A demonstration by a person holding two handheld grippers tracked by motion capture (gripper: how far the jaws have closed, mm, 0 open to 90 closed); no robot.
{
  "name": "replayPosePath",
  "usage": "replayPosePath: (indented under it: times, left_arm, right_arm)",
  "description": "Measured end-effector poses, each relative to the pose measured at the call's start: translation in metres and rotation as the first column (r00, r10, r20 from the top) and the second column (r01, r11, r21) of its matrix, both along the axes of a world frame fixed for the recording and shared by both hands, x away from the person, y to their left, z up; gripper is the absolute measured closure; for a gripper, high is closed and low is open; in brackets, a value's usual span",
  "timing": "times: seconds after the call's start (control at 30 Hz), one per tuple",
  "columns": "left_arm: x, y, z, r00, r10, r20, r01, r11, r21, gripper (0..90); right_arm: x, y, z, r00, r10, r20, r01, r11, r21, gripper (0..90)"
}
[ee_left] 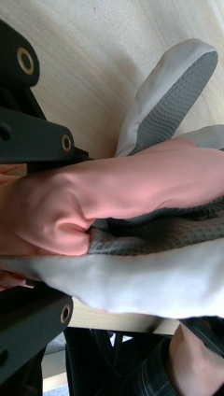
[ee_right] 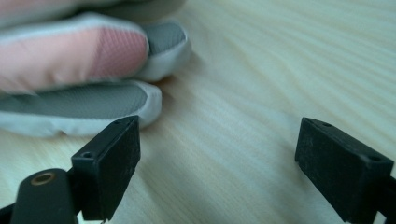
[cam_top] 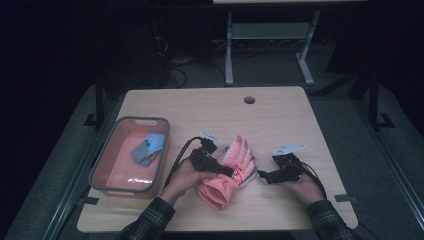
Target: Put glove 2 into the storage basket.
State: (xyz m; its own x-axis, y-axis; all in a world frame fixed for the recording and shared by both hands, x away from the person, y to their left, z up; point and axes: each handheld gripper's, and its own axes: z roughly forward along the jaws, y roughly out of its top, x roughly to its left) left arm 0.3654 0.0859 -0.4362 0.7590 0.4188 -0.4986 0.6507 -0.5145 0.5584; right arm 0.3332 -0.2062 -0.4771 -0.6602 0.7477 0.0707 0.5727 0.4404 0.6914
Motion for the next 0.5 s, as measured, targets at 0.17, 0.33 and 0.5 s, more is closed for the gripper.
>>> replayPosePath:
  times: [0.17, 0.33, 0.5]
  left_arm:
    - [-0.001, 0.002, 0.005, 0.9999, -0.002, 0.017, 0.002, 0.9999, -0.012, 59.5]
    - [-0.001, 0.004, 0.01, 0.9998, 0.0, 0.018, 0.0, 0.9998, -0.018, 59.5]
    - [-0.002, 0.007, 0.017, 0.9995, 0.008, 0.03, -0.007, 0.9998, -0.02, 59.5]
  right_arm:
    - [-0.002, 0.002, -0.004, 0.9992, 0.011, 0.039, -0.011, 0.9999, -0.011, 9.9]
    - [-0.002, 0.002, -0.005, 0.9991, 0.001, 0.042, -0.001, 1.0, -0.004, 7.0]
    - [-0.001, 0.002, -0.005, 0.9991, 0.005, 0.043, -0.005, 1.0, -0.006, 6.8]
